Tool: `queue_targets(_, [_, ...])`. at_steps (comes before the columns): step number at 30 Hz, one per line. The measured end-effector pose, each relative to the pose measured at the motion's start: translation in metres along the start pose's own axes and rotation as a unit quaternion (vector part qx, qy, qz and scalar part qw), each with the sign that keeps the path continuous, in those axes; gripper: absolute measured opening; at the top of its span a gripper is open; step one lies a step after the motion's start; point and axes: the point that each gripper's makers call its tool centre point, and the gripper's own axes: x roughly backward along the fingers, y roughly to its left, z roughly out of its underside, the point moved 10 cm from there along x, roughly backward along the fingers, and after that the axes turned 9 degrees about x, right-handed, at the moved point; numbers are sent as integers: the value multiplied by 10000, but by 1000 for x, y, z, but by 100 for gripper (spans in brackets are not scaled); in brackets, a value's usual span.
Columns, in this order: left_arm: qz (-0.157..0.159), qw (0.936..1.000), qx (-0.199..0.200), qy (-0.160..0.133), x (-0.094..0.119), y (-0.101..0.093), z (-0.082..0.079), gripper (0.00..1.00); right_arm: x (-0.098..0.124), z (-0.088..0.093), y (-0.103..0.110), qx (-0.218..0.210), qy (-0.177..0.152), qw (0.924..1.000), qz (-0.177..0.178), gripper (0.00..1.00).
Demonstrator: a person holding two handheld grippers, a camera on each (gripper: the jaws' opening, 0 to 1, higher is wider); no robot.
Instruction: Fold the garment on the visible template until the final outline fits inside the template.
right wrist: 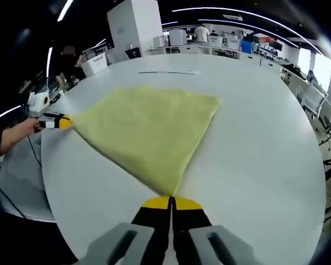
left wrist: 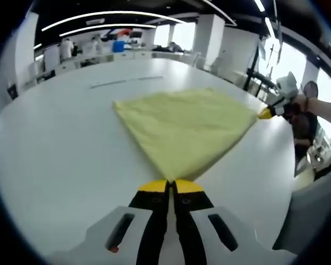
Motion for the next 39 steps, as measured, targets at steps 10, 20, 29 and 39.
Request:
queue_targets(10, [-100, 9998, 186, -51, -1, -1, 2, 1, -4, -1, 3, -6, 43, 10000, 83, 0])
queue_targets(20, [-333, 9961, 681, -462, 11, -1, -9, 33, 3, -18, 6, -463, -444, 9969, 449, 39])
queue_targets(29, [-203, 9940, 676, -836, 29, -18, -29, 58, 28, -55, 19, -484, -1241, 9902, 429, 76])
queue_targets(39, [8, 9926, 535, -1087, 51, -45, -51, 79, 58, -79, 43, -417, -1695, 9842, 290, 98])
